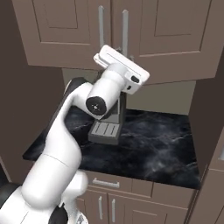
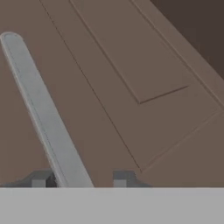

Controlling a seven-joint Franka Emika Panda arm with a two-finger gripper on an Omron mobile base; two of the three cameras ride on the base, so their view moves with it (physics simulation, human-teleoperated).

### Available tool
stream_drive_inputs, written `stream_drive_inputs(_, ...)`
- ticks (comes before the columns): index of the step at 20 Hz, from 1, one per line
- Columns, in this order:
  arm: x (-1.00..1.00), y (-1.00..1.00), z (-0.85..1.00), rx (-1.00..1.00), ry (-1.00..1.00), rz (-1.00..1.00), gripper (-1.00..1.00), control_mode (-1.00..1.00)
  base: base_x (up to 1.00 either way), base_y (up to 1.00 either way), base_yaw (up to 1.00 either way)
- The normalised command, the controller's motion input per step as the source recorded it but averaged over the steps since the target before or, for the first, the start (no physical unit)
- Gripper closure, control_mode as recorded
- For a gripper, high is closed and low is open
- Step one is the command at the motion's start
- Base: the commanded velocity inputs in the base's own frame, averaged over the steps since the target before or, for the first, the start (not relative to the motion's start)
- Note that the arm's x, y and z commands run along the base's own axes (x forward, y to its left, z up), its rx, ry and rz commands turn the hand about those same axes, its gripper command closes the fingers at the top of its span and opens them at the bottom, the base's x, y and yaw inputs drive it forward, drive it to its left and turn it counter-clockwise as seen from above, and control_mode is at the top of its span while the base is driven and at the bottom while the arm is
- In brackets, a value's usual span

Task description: Move the ketchup and shaker from the cabinet to the dining counter.

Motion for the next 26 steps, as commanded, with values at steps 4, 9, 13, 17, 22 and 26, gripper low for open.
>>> stream_drive_inputs(4, -1.0, -1.0, 0.0, 0.0, 0.0, 0.0, 1.0, -1.0, 0.0, 0.0, 0.0)
stream_drive_inputs(9, -0.97, -1.0, 0.0, 0.0, 0.0, 0.0, 1.0, -1.0, 0.0, 0.0, 0.0)
stream_drive_inputs(13, -0.86, -0.85, 0.0, 0.0, 0.0, 0.0, -1.0, -1.0, 0.0, 0.0, 0.0)
stream_drive_inputs(17, -0.98, 0.17, 0.0, 0.0, 0.0, -0.03, -1.0, -1.0, 0.0, 0.0, 0.0)
stream_drive_inputs(22, -1.0, 0.89, 0.02, -0.06, 0.0, -0.09, -1.0, -1.0, 0.0, 0.0, 0.0)
stream_drive_inputs(26, -0.43, 1.0, 0.02, -0.19, 0.04, -0.11, -1.0, -1.0, 0.0, 0.0, 0.0)
